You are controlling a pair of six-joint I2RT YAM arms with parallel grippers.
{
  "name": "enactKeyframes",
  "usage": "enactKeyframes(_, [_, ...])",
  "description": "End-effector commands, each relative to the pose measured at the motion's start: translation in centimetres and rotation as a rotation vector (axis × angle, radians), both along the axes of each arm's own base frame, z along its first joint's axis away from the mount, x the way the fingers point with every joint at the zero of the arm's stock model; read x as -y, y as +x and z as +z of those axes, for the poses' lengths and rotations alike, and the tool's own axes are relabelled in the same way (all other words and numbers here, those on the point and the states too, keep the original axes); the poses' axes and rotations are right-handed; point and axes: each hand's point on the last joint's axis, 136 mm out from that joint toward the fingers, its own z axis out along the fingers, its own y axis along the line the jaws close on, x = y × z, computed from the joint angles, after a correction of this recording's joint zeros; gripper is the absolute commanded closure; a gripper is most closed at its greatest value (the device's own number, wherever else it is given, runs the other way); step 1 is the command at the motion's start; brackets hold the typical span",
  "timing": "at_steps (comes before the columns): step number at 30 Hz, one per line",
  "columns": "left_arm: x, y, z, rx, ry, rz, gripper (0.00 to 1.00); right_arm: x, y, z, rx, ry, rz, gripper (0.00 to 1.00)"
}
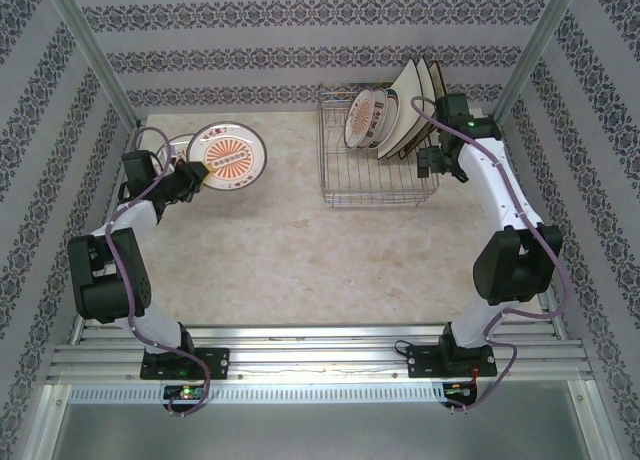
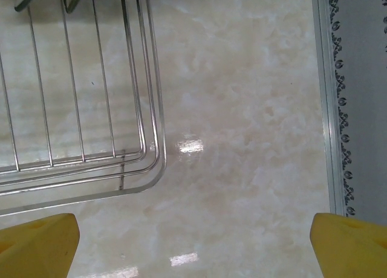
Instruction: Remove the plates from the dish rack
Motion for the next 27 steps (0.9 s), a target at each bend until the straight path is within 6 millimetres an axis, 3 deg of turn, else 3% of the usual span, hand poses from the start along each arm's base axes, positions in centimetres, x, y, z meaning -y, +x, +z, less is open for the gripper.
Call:
enactKeyframes(1, [-1.6, 0.5, 1.7, 0.081, 0.018, 0.035, 1.0, 0.5, -0.7, 0.8, 0.015, -0.011, 0.002, 0.02])
enactKeyframes(15, [-5.3, 1.0, -0.9, 0.041, -0.004, 0.141, 1.0, 0.5, -0.9, 0.2, 0.006, -0.009, 0.012, 0.02])
enactKeyframes(27, [-6.6, 1.6, -2.4, 0.013, 0.0, 0.174, 1.0, 0.5, -1.0, 0.1, 0.006, -0.009, 0.014, 0.02])
